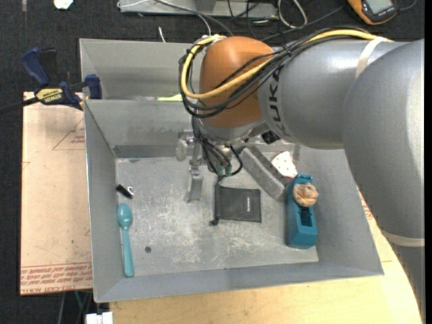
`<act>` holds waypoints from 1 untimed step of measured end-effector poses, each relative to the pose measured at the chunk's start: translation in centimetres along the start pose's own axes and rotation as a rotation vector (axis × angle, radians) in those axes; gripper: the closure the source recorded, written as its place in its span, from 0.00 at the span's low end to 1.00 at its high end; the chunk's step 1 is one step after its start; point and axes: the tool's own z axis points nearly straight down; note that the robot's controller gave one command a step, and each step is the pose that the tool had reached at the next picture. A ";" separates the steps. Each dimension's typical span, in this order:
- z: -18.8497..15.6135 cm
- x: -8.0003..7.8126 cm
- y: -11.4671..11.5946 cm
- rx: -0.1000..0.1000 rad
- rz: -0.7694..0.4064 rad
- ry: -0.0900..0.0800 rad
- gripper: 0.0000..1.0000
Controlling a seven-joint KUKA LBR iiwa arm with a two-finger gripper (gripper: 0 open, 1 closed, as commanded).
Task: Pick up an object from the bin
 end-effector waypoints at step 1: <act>-0.5 0.1 -0.9 -0.003 0.020 0.003 0.00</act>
Offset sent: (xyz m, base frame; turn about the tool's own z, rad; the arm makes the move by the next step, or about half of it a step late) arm -0.0116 -0.0626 0.0359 0.0330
